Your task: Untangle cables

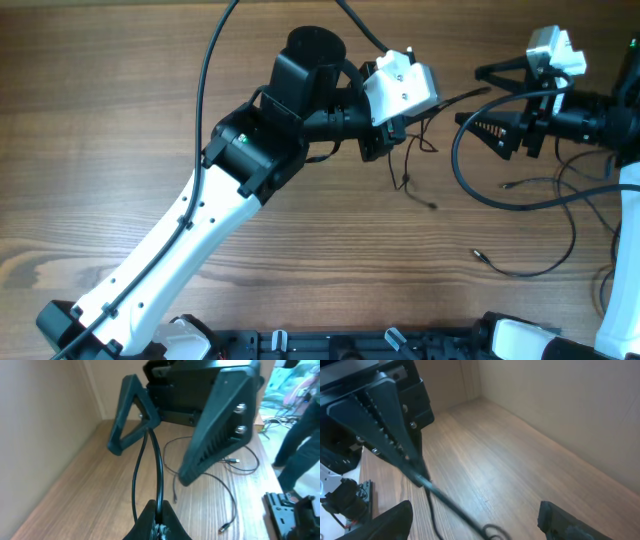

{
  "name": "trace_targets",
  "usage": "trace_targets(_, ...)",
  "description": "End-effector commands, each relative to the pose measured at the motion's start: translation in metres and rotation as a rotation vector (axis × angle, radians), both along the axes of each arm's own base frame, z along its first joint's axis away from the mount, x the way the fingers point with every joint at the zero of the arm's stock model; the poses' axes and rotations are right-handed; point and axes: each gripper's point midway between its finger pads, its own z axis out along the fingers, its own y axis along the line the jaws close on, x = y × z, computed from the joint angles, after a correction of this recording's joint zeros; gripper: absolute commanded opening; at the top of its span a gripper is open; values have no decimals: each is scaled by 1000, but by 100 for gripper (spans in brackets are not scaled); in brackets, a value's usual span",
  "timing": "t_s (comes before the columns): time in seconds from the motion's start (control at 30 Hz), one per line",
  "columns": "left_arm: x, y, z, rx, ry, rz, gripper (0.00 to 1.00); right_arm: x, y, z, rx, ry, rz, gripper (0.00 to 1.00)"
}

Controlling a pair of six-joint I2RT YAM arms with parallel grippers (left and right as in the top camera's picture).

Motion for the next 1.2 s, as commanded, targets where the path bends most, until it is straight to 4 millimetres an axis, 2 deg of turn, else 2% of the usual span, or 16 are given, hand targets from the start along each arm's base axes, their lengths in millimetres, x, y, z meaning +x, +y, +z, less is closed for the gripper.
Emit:
trace_targets(0.0, -32, -2, 18, -48, -7, -133, 4, -2, 5, 12, 20, -73, 39, 82)
trace_targets(0.13, -38, -6, 17, -46, -5, -148, 4, -5, 8, 18, 55, -87, 64, 64)
trace_targets(0.2, -37, -6, 19, -53, -13, -148, 4, -5, 8, 18, 59, -77, 61, 26)
trace_targets(0.23, -35, -6, 20, -53, -19, -139, 10, -5, 7, 18, 64, -63, 56, 9)
trace_targets(0.27, -33, -6, 20, -51, -25, -124, 37, -5, 7, 18, 68, -45, 49, 4)
trace_targets(0.33, -32, -6, 20, -52, -24, -119, 45, -2, 6, 17, 77, -2, 25, 4)
trace_targets(0.37, -31, -6, 20, -51, -22, -115, 52, 1, 4, 17, 77, 14, 7, 4)
trace_targets(0.4, -31, -6, 19, -49, -19, -114, 68, 7, 2, 16, 75, 35, -25, 4)
trace_targets(0.5, -32, -5, 17, -42, -10, -114, 73, 42, -18, 19, 92, 149, -240, 4)
trace_targets(0.53, -32, -5, 16, -38, -5, -114, 93, 59, -31, 21, 112, 190, -363, 4)
trace_targets(0.57, -32, -5, 15, -34, 0, -114, 100, 73, -45, 24, 132, 212, -479, 4)
trace_targets(0.6, -33, -4, 13, -29, 8, -113, 100, 86, -59, 28, 156, 222, -594, 4)
trace_targets(0.7, -30, -4, 10, -18, 10, -95, 100, 107, -89, 38, 193, 187, -799, 4)
trace_targets(0.87, -25, -2, 8, -7, 5, -64, 100, 127, -152, 50, 272, 132, -1182, 5)
trace_targets(1.0, -27, -1, 1, 16, 35, -65, 100, 130, -186, 64, 302, 44, -1306, 4)
trace_targets(1.17, -30, 2, -8, 48, 74, -64, 100, 141, -225, 48, 307, 58, -1384, 4)
